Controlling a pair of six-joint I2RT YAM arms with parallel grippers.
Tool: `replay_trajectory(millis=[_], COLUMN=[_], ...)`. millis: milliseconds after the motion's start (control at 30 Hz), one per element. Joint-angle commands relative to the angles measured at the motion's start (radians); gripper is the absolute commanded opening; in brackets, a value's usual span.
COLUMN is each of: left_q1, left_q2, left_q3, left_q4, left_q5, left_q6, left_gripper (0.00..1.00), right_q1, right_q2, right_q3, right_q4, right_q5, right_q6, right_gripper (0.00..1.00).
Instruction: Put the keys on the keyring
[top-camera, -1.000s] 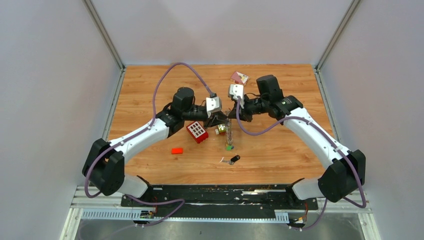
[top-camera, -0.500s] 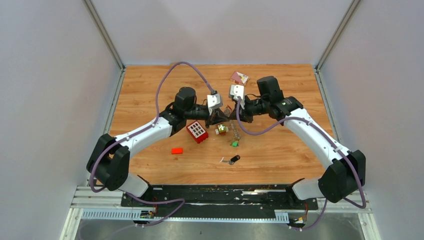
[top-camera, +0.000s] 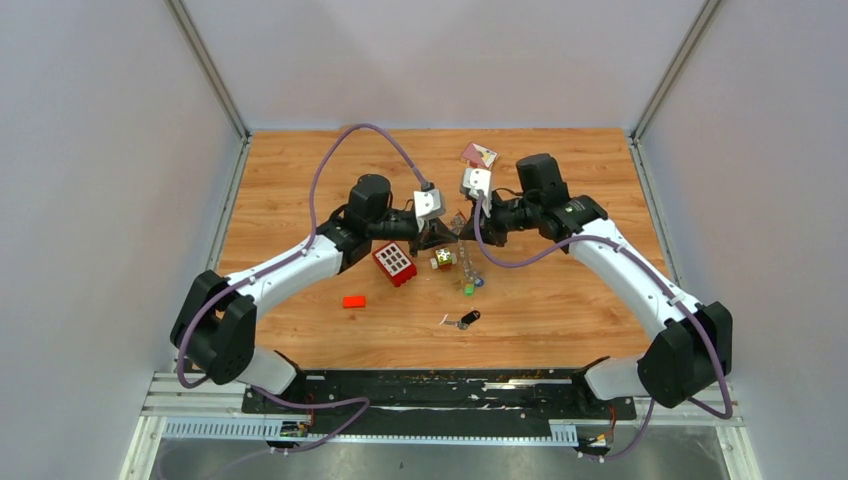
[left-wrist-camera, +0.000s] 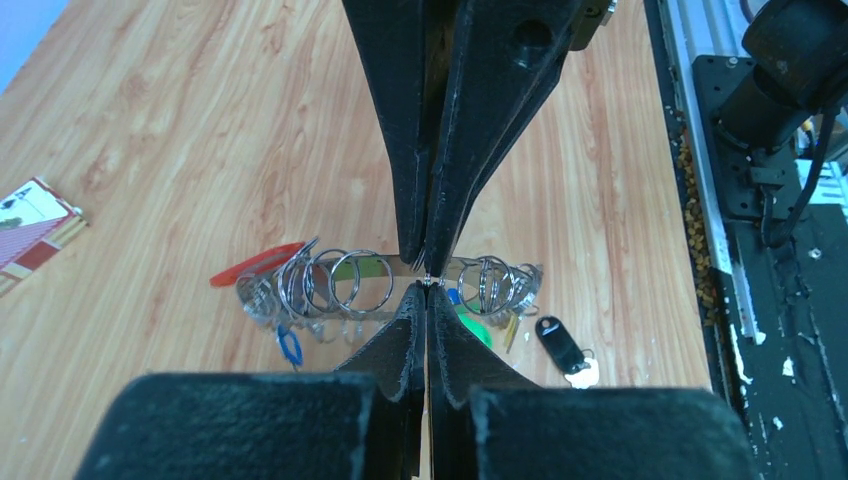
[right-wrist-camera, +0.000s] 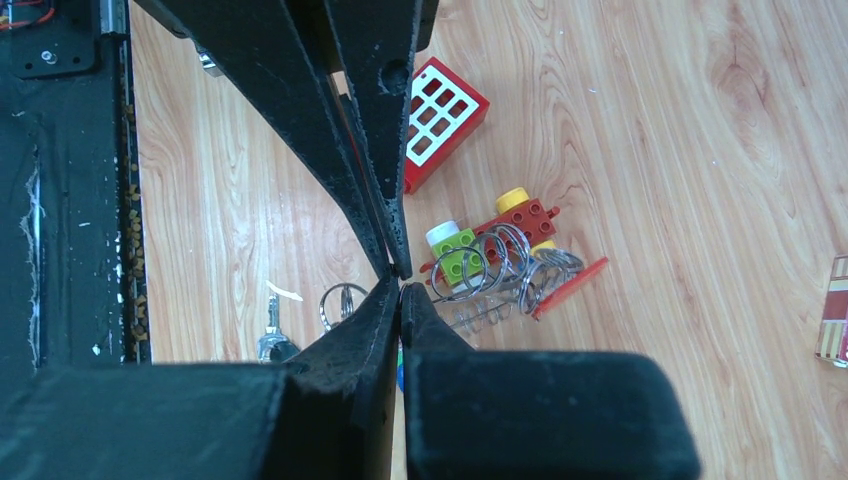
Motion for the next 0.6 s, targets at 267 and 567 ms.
replay_trajectory(millis=[267,567], left_q1=[-0.008,-0.008], left_q2=[-0.081,-0.086], left_q3=[0.011,0.034], left_q4=[-0.110,-0.110], left_q5=[-0.060,-0.074], left_q6=[0.159,0.162], left_gripper=[0.00,0.00], right_q1=[-0.076,-0.094], right_q2=[0.010,0.043], right_q3=[0.019,0.021], right_q4=[0.090,0.070], right_q5=[-0.096,-0.132], right_q6=[0.063,0.058], right_gripper=[0.00,0.13])
